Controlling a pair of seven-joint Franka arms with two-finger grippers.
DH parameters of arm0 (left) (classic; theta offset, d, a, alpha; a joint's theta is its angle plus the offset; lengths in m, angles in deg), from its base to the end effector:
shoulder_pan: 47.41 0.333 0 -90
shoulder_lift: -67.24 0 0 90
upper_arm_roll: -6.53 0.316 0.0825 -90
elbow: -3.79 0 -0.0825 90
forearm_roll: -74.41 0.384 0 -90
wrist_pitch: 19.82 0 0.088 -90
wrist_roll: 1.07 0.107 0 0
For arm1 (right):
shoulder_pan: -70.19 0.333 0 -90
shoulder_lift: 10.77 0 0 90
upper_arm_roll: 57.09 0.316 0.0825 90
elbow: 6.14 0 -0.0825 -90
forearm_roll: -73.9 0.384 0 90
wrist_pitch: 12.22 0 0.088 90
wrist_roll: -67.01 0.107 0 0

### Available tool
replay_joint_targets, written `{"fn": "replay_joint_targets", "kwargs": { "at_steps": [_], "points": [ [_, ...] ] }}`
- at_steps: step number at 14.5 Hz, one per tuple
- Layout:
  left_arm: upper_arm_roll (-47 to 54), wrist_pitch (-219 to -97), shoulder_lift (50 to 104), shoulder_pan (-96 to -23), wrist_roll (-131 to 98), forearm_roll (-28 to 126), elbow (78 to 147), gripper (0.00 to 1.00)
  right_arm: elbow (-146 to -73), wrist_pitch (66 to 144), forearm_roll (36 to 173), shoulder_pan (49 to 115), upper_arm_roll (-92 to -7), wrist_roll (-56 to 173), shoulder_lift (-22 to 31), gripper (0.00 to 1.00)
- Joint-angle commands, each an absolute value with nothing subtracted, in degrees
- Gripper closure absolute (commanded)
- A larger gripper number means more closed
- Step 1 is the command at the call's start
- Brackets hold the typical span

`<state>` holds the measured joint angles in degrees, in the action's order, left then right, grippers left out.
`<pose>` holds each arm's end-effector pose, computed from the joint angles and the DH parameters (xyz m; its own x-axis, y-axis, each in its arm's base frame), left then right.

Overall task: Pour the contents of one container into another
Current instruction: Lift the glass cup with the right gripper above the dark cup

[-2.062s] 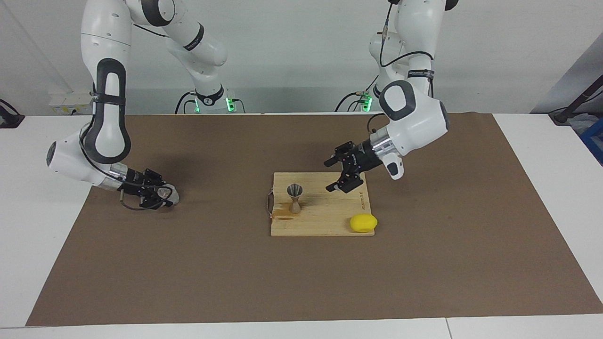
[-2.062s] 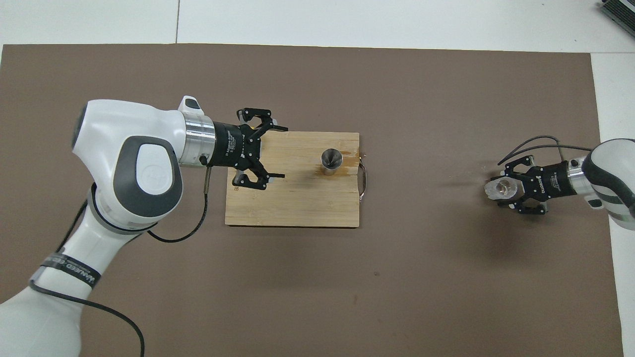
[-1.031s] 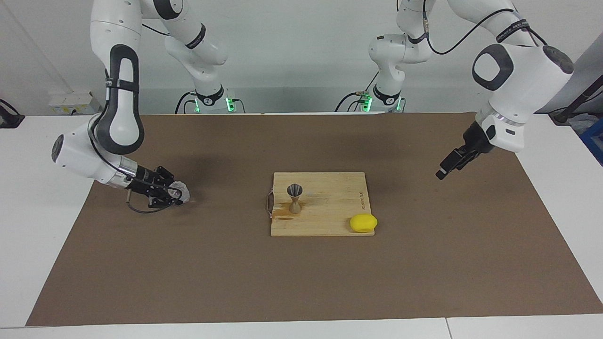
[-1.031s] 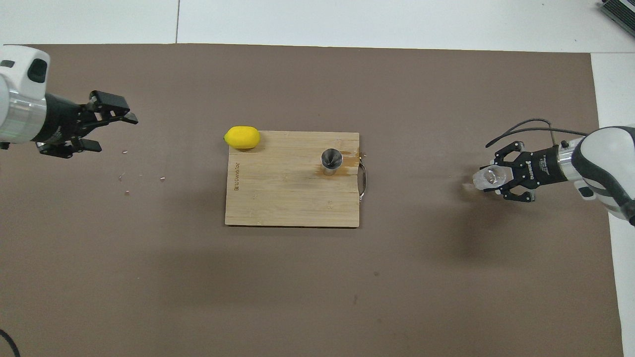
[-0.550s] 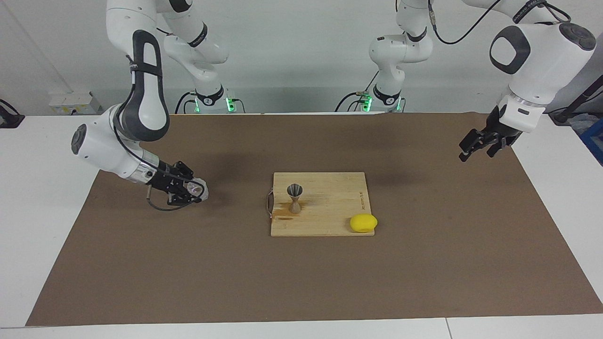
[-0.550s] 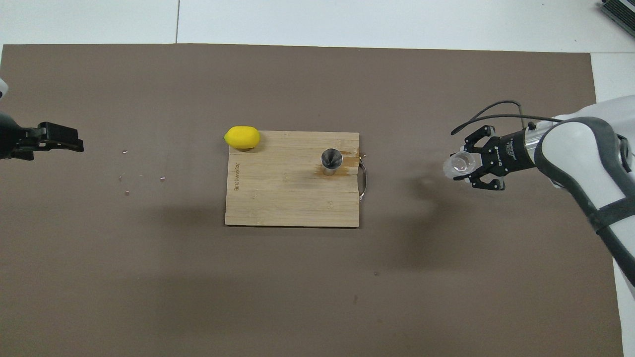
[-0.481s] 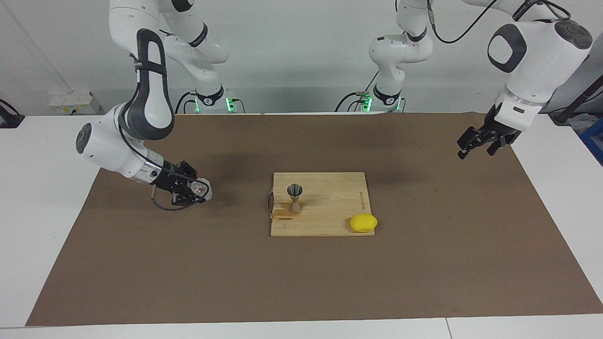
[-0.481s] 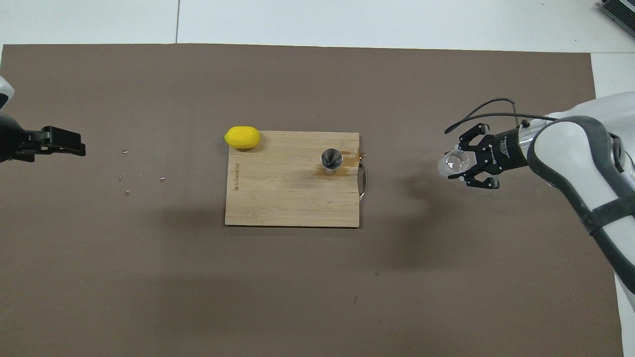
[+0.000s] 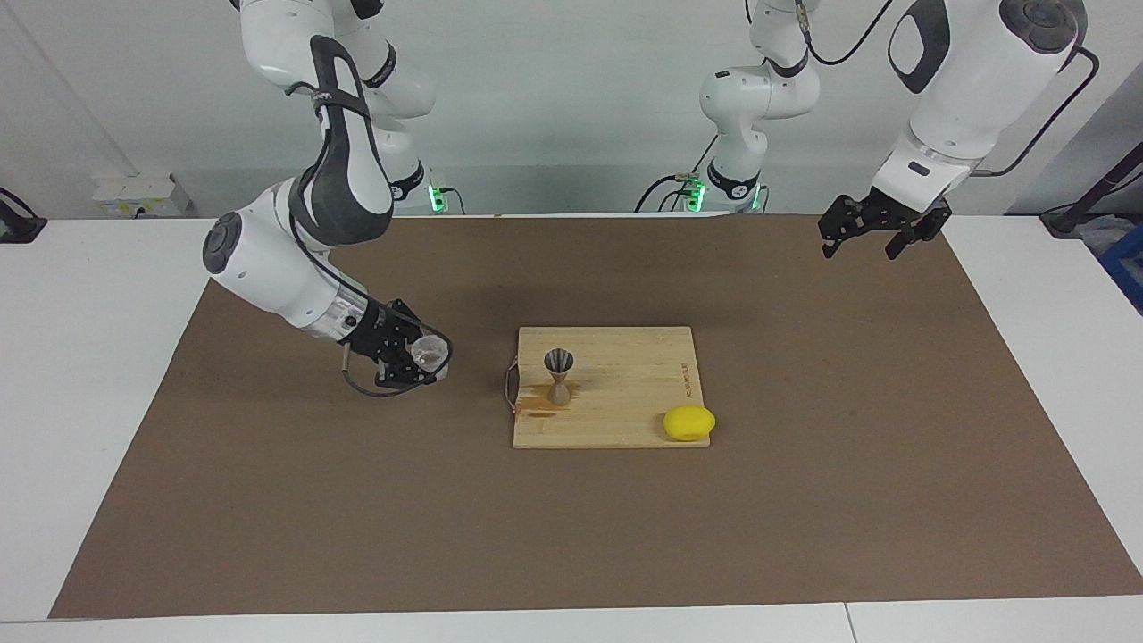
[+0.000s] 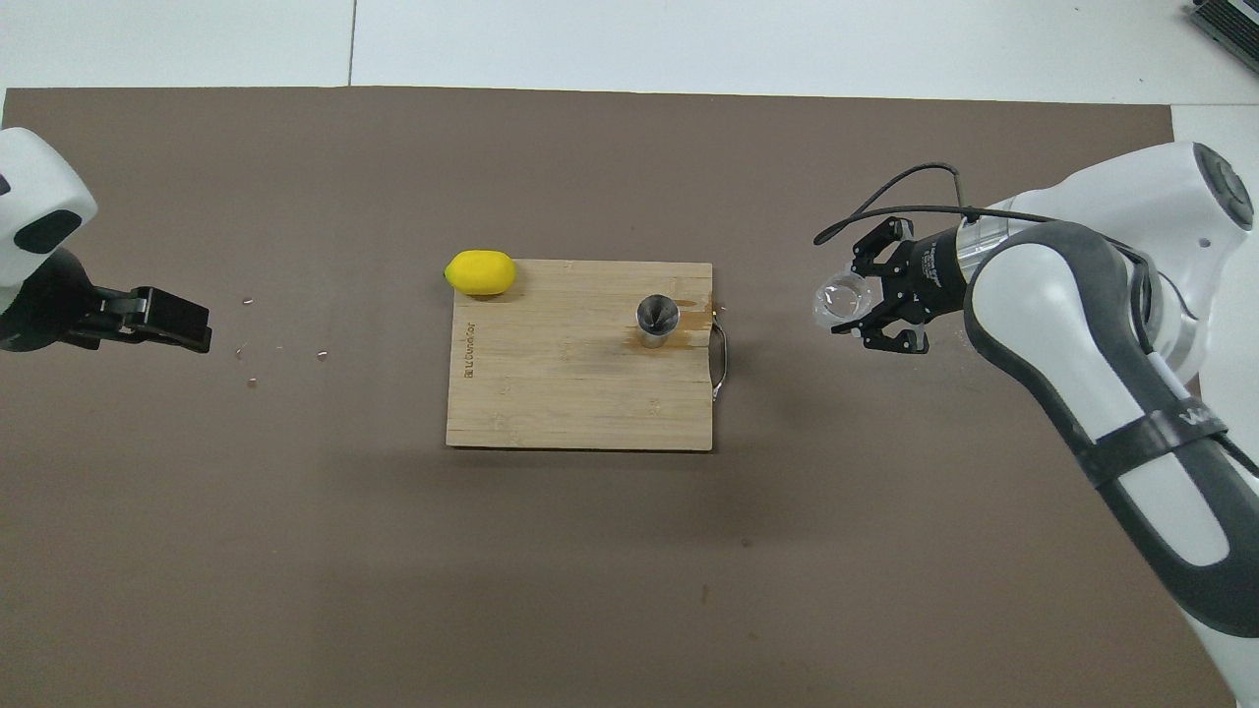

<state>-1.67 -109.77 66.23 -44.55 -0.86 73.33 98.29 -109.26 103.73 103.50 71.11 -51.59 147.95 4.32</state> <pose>0.5439 -0.0535 0.5971 0.9934 -0.0964 -0.0619 -0.0955 -0.9953 0.0165 0.6199 0.0945 0.4055 0.0192 -0.8845 -0.4662 -0.9993 -0.0326 0.0208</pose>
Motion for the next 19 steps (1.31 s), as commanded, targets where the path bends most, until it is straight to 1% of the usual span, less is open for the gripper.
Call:
{"fn": "replay_joint_targets", "kwargs": {
  "at_steps": [1, 2, 6, 13, 15, 19],
  "points": [
    [-3.3, -105.2, 67.7, -42.3, 0.1, 74.6, 94.1, 0.0, -105.4, 104.3, 101.0, 73.5, -51.6, 153.8, 6.1, 1.0],
    [-3.4, -103.3, 68.1, -42.2, 0.1, 74.6, 92.7, 0.0, -104.7, 105.0, 99.7, 74.5, -51.6, 155.6, 6.5, 1.0],
    [-3.5, -103.8, 67.7, -42.2, 0.0, 74.2, 92.4, 0.0, -102.4, 107.3, 96.6, 78.2, -51.6, 162.3, 7.7, 1.0],
    [-3.7, -104.0, 67.1, -41.5, 0.1, 73.4, 92.3, 0.0, -95.5, 107.4, 89.4, 83.5, -51.6, 169.0, 12.0, 1.0],
    [-3.6, -104.1, 66.1, -41.7, -0.4, 73.4, 92.8, 0.0, -93.9, 107.3, 87.4, 85.5, -51.6, 170.4, 13.5, 1.0],
    [-3.5, -103.6, 65.5, -42.2, -0.4, 73.4, 93.9, 0.0, -90.6, 106.3, 82.6, 87.2, -51.6, 171.0, 16.1, 1.0]
  ]
}}
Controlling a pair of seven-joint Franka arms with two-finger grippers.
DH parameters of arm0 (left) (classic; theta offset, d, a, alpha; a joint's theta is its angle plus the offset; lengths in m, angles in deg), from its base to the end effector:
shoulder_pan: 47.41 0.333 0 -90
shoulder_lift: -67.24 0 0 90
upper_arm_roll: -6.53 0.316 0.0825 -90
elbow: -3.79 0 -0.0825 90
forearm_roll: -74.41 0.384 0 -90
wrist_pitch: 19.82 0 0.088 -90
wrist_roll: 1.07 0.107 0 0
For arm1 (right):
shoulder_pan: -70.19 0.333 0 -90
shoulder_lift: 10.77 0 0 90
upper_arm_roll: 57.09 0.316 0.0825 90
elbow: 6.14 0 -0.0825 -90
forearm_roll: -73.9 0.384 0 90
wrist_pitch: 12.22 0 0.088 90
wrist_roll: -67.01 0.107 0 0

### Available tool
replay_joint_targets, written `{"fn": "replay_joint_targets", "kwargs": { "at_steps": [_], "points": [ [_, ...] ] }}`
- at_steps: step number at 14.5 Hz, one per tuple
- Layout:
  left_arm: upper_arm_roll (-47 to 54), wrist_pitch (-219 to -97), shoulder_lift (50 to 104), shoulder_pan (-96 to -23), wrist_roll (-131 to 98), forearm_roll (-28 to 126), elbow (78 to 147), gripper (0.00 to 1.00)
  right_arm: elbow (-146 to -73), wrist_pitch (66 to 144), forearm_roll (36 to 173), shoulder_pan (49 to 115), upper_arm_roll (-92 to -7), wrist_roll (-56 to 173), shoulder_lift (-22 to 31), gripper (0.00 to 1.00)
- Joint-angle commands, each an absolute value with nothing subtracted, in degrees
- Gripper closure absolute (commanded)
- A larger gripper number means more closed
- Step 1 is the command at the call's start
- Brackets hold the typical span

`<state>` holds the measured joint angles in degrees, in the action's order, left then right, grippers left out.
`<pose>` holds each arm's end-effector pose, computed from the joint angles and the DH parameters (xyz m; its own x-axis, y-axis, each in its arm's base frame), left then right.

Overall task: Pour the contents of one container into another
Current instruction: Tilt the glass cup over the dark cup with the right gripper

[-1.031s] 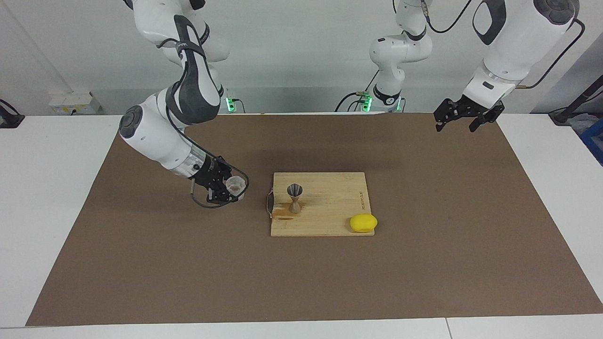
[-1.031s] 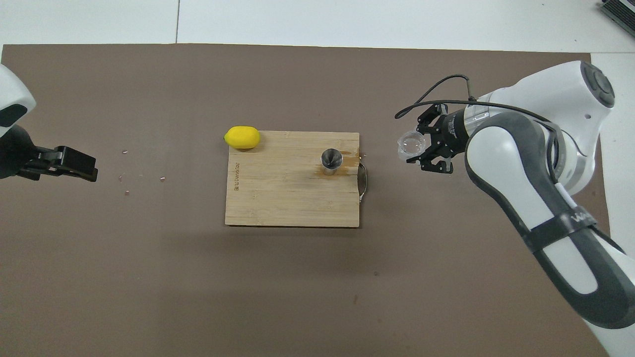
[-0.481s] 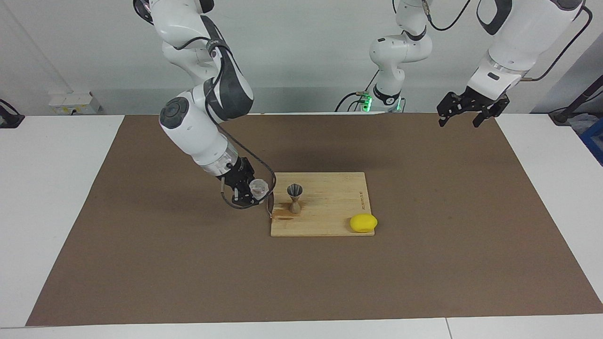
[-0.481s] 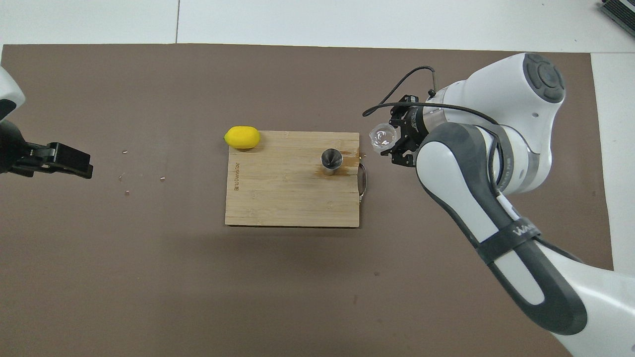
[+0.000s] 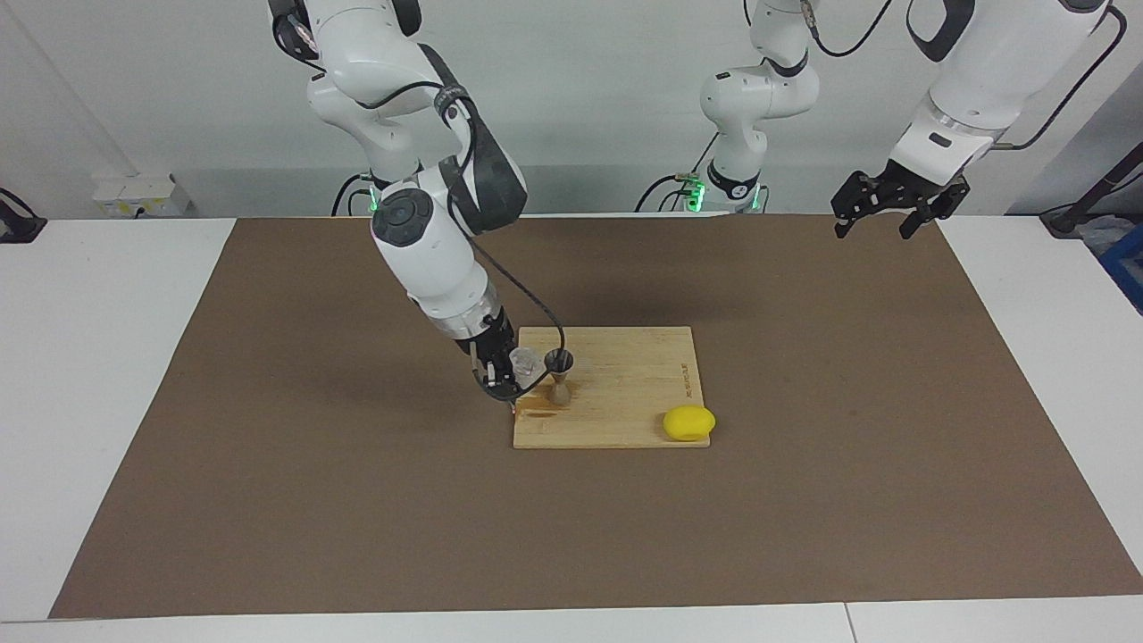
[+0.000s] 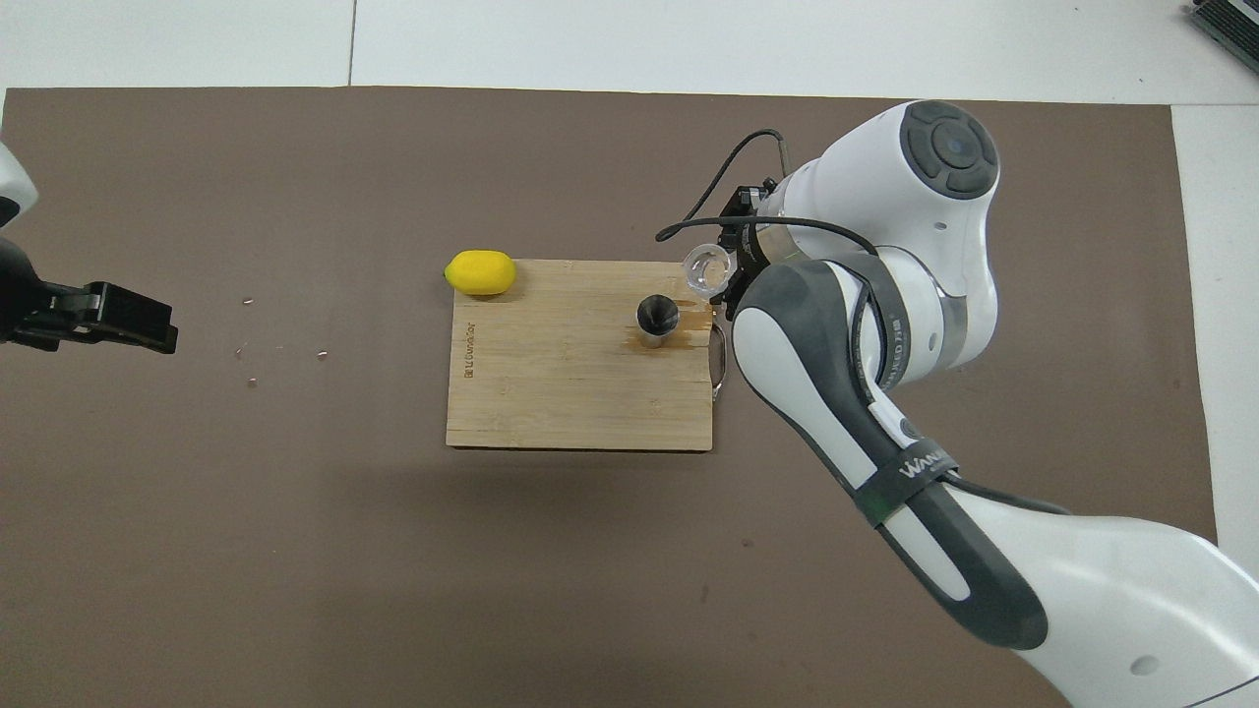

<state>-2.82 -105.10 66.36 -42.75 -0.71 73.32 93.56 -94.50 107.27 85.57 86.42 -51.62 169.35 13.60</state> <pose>0.5391 -0.0471 0.6277 0.9940 -0.0892 -0.0631 -0.0883 -0.9959 0.0169 0.6425 0.2565 0.4211 0.0674 -0.9678 -0.2425 -0.9969 -0.0555 -0.0555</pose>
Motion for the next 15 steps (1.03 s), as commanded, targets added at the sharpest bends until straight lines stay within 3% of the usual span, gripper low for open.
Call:
{"fn": "replay_joint_targets", "kwargs": {
  "at_steps": [1, 15],
  "points": [
    [-3.4, -103.8, 65.5, -42.2, -0.4, 73.4, 93.9, 0.0, -90.3, 106.3, 81.1, 87.8, -51.6, 171.1, 16.4, 1.0],
    [-3.4, -103.8, 65.5, -41.8, -0.4, 73.4, 93.9, 0.0, -90.3, 104.6, 69.8, 89.8, -51.4, 170.8, 16.1, 1.0]
  ]
}}
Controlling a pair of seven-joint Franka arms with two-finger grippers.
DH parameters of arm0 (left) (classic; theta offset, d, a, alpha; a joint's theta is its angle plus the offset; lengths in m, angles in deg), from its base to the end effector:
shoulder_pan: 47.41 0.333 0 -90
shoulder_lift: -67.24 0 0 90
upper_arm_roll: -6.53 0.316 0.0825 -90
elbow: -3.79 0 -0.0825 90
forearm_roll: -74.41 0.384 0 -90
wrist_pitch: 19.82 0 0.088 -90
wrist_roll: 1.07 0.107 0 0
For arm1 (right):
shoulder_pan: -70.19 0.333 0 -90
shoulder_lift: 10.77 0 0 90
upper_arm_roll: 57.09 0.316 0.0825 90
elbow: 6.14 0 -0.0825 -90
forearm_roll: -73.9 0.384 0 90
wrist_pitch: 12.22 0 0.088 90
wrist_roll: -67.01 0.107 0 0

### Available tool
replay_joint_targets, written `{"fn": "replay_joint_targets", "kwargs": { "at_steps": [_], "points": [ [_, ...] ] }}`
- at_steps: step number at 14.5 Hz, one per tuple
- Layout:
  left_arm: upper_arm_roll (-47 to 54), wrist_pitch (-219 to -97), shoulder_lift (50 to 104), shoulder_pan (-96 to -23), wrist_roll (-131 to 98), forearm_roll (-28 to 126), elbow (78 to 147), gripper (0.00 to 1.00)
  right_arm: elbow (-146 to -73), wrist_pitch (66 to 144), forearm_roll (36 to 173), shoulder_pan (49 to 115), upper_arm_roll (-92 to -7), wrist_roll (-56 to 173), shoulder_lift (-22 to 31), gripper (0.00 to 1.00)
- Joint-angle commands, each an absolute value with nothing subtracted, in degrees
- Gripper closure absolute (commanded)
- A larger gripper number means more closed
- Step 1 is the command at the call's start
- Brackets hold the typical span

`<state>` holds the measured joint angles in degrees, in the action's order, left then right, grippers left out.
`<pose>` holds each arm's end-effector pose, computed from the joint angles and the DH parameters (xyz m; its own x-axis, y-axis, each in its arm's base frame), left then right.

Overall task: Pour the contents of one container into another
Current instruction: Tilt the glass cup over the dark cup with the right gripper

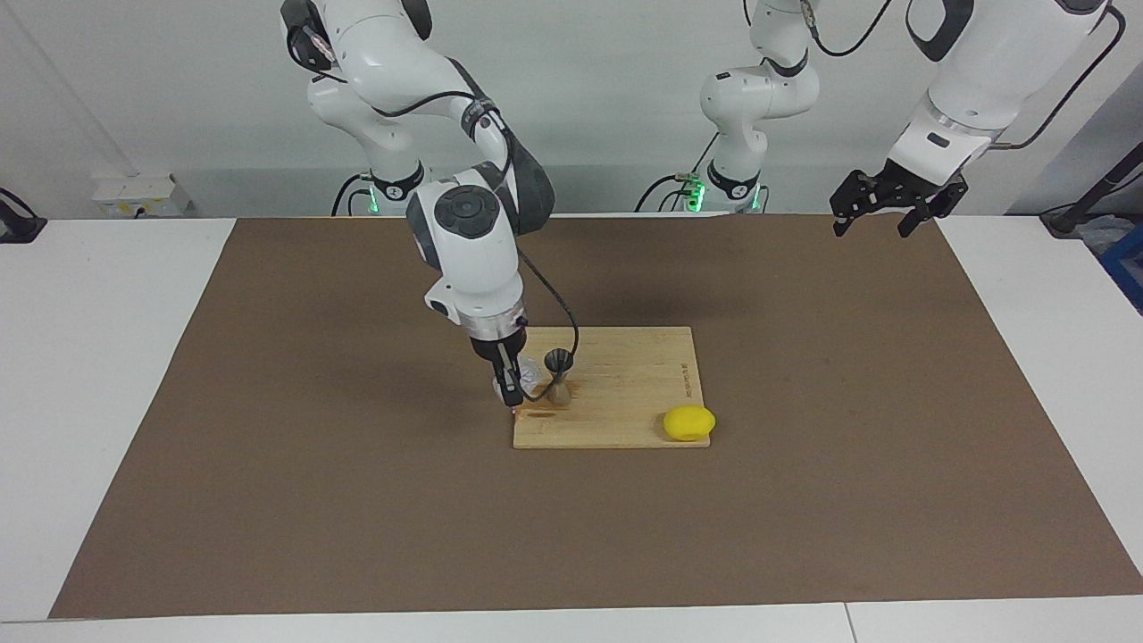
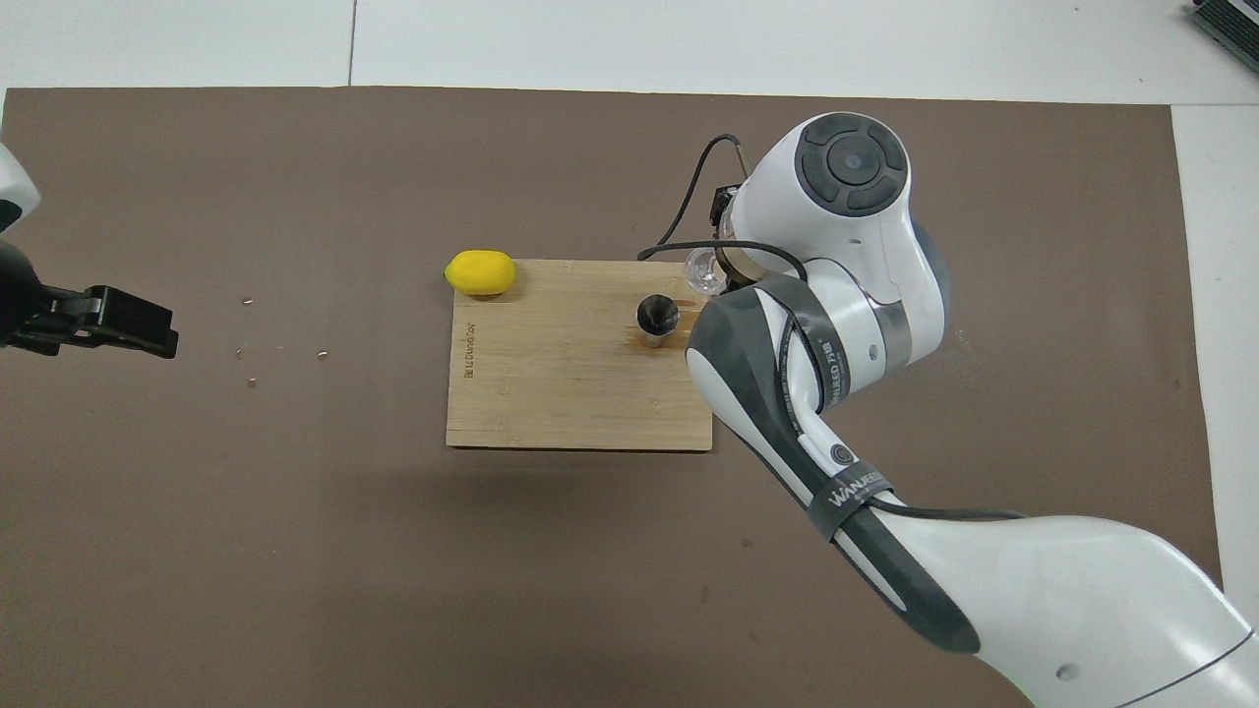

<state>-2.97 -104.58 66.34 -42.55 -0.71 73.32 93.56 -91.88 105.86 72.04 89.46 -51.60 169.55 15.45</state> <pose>0.5380 -0.0466 0.6272 0.9935 -0.0885 -0.0718 -0.0875 -0.9960 0.0169 0.6401 0.2819 0.4171 0.2149 -0.9760 -0.0355 -0.9721 -0.2103 -0.1035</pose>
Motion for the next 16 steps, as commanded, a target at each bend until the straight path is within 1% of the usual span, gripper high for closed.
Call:
{"fn": "replay_joint_targets", "kwargs": {
  "at_steps": [1, 6, 7, 10, 16],
  "points": [
    [-3.4, -103.8, 65.5, -41.8, -0.4, 73.4, 93.9, 0.0, -90.3, 104.6, 68.8, 90.3, -51.4, 170.8, 16.0, 1.0],
    [-3.4, -104.1, 65.5, -42.2, -0.1, 73.4, 93.9, 0.0, -90.3, 104.5, 66.0, 91.0, -51.1, 170.7, 15.9, 1.0],
    [-3.4, -104.4, 65.5, -42.1, 0.2, 73.4, 93.9, 0.0, -90.3, 104.3, 65.2, 92.0, -51.2, 170.5, 15.8, 1.0],
    [-3.5, -107.3, 65.5, -42.1, 0.3, 73.4, 94.5, 0.0, -90.3, 104.0, 63.8, 92.3, -51.2, 170.5, 15.8, 1.0],
    [-3.4, -106.7, 65.5, -41.9, -0.3, 73.4, 94.5, 0.0, -90.3, 102.7, 60.8, 93.9, -51.1, 169.1, 15.6, 1.0]
  ]
}}
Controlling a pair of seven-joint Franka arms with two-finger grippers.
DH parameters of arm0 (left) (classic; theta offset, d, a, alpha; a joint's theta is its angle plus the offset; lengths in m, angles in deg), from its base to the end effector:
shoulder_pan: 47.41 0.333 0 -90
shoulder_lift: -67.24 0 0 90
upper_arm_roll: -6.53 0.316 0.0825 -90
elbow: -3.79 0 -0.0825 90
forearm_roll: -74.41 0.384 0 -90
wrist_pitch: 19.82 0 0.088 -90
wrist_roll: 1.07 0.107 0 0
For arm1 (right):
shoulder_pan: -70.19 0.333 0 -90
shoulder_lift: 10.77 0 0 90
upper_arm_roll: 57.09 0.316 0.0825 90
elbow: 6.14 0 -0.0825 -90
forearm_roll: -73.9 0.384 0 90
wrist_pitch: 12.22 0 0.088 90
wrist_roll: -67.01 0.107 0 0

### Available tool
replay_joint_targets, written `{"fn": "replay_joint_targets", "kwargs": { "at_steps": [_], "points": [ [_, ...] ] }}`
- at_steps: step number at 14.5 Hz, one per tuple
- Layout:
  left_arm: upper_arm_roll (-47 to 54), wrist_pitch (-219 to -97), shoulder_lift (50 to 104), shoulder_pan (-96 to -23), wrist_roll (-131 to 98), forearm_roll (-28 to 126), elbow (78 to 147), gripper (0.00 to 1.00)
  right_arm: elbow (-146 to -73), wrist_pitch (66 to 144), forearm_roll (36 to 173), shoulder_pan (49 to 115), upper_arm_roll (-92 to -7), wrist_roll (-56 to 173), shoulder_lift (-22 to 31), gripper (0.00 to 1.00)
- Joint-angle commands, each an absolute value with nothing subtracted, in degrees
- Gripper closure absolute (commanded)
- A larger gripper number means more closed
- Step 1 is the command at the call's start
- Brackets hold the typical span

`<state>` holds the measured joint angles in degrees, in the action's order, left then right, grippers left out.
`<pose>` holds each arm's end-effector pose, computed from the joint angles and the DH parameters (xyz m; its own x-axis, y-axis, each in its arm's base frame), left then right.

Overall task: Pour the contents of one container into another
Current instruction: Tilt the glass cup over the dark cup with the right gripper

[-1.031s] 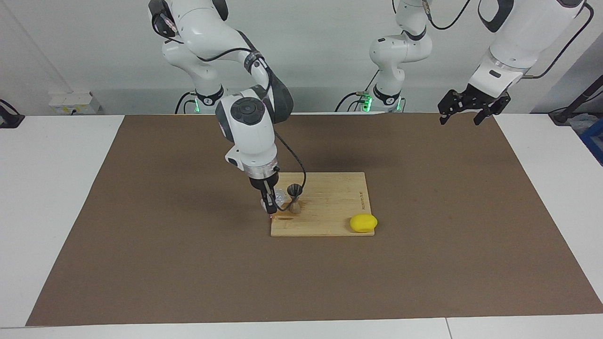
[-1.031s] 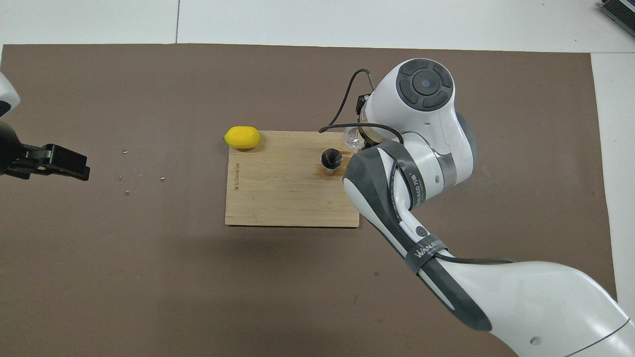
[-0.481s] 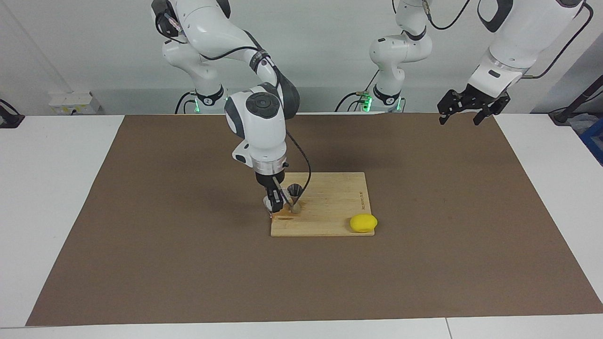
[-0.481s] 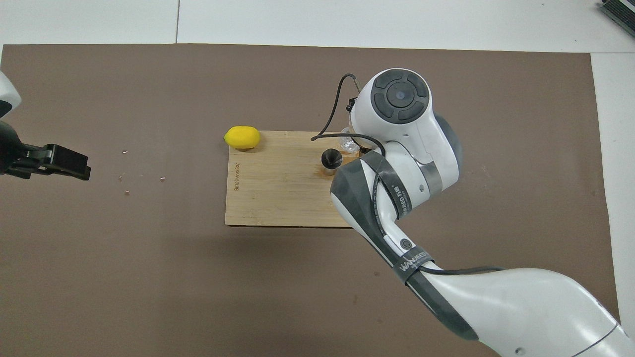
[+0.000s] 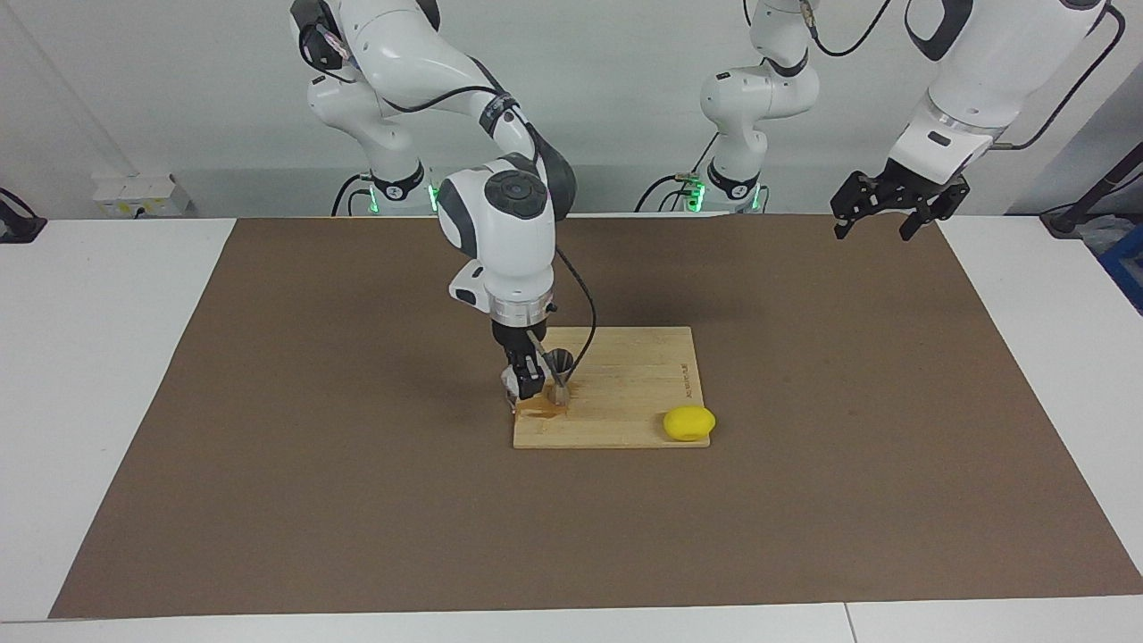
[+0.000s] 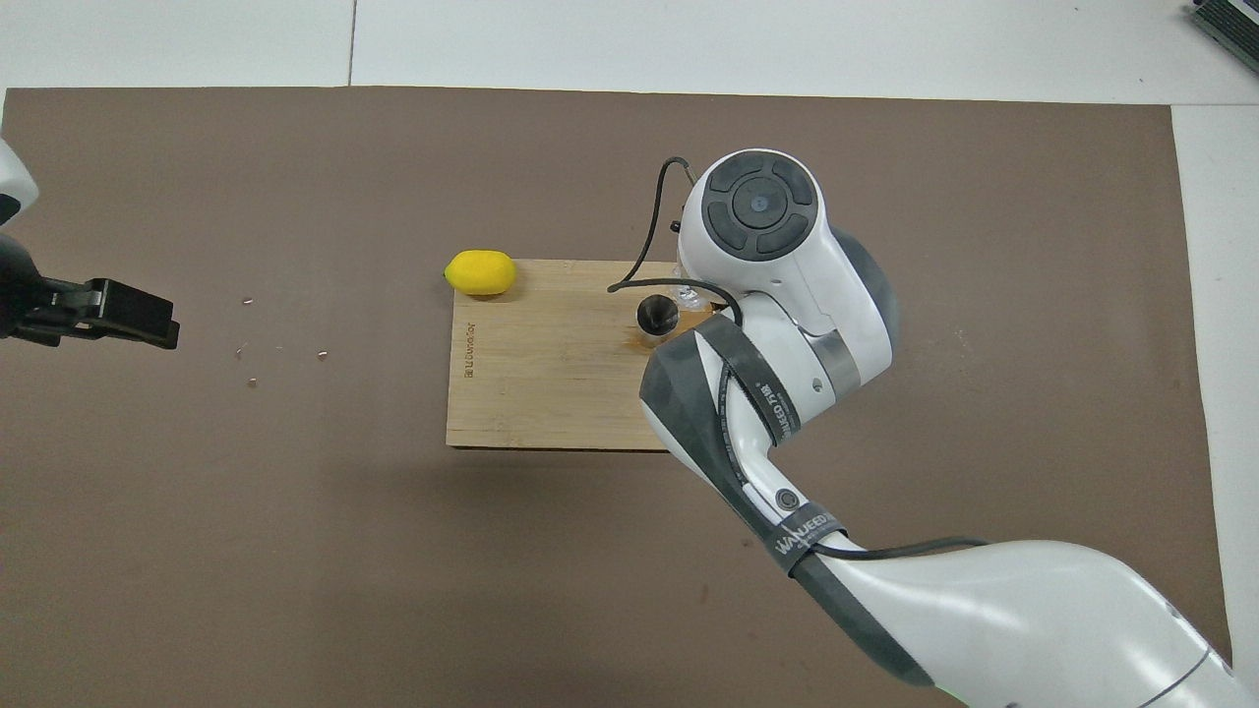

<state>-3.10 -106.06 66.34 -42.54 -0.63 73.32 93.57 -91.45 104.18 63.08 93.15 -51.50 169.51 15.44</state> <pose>0.5408 -0.0479 0.6292 0.9947 -0.0916 -0.0461 -0.0910 -0.9957 0.0167 0.6232 0.3148 0.4186 0.3302 -0.9373 0.1112 -0.9333 -0.3419 -0.1098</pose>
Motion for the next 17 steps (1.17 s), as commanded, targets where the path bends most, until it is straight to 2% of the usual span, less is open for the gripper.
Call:
{"fn": "replay_joint_targets", "kwargs": {
  "at_steps": [1, 17],
  "points": [
    [-3.4, -106.6, 65.5, -41.8, -0.3, 73.4, 94.5, 0.0, -90.3, 102.6, 60.4, 93.9, -51.1, 168.6, 15.6, 1.0],
    [-3.4, -106.7, 65.5, -41.8, -0.3, 73.4, 94.5, 0.0, -90.3, 98.7, 59.1, 94.8, -50.8, 164.1, 15.2, 1.0]
  ]
}}
